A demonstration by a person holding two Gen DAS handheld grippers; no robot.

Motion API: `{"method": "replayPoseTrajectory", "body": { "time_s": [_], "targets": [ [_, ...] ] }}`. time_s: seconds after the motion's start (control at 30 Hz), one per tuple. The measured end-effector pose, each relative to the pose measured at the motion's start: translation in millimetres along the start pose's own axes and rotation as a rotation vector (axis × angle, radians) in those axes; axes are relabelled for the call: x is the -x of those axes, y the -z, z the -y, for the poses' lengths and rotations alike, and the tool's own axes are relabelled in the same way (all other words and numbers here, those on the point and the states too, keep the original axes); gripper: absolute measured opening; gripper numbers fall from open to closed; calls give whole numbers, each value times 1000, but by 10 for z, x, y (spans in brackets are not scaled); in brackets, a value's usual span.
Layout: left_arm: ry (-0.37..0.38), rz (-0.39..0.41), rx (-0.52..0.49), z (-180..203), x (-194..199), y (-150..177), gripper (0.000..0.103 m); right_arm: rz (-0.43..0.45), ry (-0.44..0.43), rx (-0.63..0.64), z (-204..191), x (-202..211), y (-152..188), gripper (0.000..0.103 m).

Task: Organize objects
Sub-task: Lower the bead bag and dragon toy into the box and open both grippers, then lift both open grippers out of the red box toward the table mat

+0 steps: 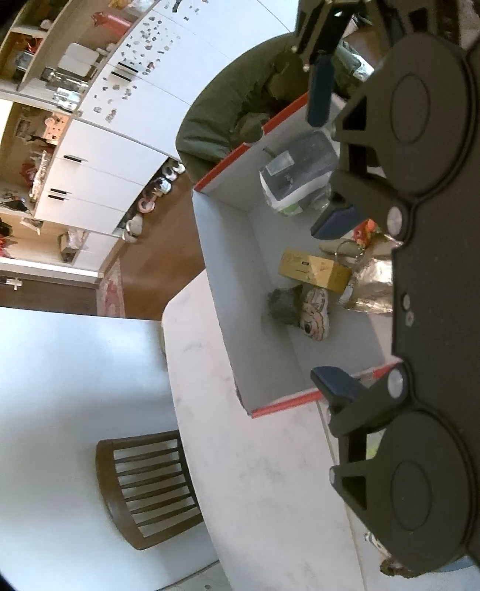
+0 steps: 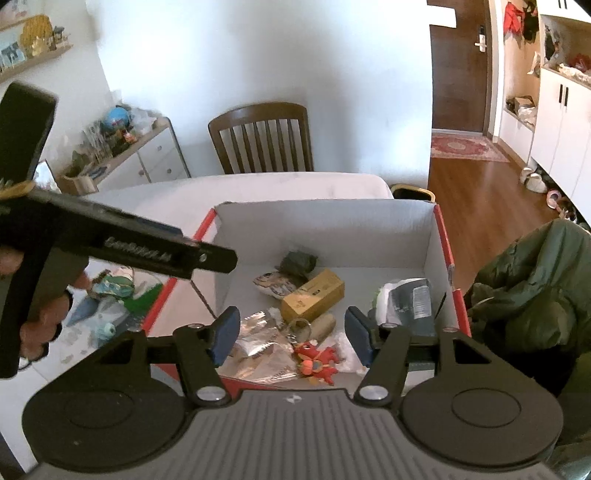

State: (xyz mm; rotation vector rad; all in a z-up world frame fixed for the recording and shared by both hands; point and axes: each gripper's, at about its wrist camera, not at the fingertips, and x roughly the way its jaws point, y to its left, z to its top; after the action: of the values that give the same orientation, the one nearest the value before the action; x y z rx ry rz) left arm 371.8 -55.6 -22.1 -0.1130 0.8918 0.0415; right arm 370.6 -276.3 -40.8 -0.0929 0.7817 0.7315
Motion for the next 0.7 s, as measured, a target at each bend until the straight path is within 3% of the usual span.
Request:
{"method": "replayPoseTrajectory", "body": {
  "time_s": [0.33,0.7],
  "targets": [
    [22,83,-2,-220,475,257,87,61,-9,-12,-353,219,-39,77],
    [29,122,-10,-683,828,533,98,106,27,-8,-937,264,-13,80]
  ]
}}
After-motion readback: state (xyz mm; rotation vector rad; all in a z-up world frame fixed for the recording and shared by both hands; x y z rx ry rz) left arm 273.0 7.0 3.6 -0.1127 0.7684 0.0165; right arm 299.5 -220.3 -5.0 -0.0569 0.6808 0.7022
